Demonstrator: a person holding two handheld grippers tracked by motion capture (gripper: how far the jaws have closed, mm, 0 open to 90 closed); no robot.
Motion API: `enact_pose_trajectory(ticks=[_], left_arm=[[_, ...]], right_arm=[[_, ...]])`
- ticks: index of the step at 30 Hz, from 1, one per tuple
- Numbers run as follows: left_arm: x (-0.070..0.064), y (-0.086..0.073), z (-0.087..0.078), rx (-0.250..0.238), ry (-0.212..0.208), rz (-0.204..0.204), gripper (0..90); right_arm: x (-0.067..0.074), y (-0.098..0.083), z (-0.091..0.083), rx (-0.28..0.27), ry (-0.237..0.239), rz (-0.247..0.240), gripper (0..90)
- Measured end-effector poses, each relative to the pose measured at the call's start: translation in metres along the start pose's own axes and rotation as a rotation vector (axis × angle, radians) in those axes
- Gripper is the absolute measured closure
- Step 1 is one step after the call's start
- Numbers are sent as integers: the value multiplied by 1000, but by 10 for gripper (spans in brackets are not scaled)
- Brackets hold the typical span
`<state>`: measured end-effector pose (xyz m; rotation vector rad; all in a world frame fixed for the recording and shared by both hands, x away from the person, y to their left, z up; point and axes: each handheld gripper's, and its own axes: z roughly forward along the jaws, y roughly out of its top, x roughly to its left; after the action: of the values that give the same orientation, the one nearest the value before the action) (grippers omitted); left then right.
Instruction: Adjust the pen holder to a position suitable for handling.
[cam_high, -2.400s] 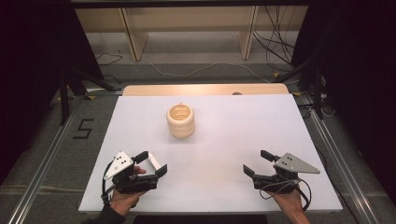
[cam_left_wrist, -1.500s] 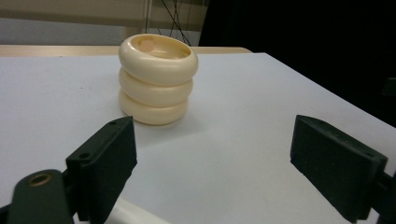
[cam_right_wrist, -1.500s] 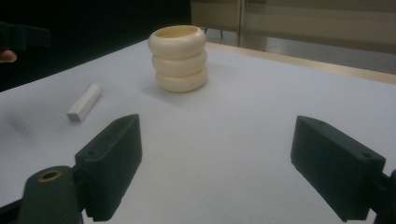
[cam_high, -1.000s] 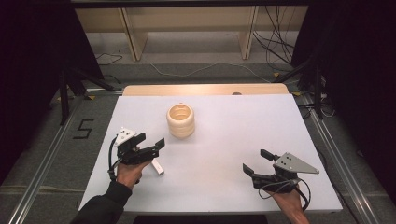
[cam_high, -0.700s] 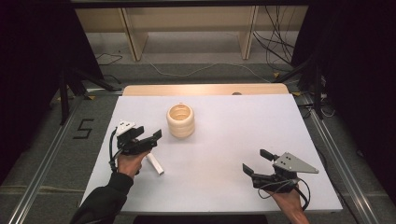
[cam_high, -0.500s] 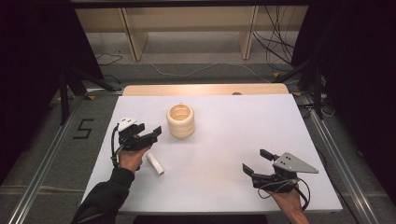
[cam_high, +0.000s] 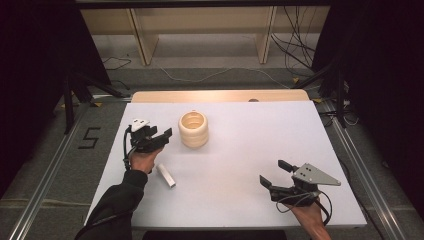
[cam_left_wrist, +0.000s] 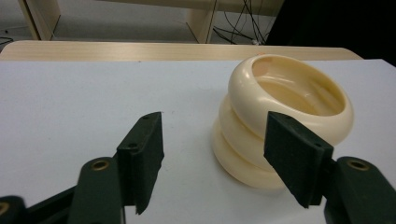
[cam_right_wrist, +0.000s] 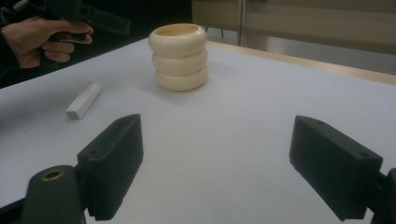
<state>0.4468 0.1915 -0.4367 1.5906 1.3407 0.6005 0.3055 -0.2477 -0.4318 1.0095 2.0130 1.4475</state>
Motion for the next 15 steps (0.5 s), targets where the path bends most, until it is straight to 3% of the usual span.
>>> enact_pose_trajectory(ticks=[5, 7, 8, 10, 15], left_arm=[[0, 3, 10, 27, 33, 0, 456], [-1, 4, 15, 39, 41, 7, 521], [-1, 4, 18, 46, 46, 19, 594], [-2, 4, 24, 71, 47, 43, 633], [-4, 7, 38, 97, 42, 47, 778]], right_arm=[[0, 0, 0, 3, 0, -4, 182], [0, 0, 0, 3, 1, -4, 183], [0, 0, 0, 4, 0, -5, 183], [0, 0, 0, 5, -1, -4, 184], [-1, 0, 0, 6, -2, 1, 189]])
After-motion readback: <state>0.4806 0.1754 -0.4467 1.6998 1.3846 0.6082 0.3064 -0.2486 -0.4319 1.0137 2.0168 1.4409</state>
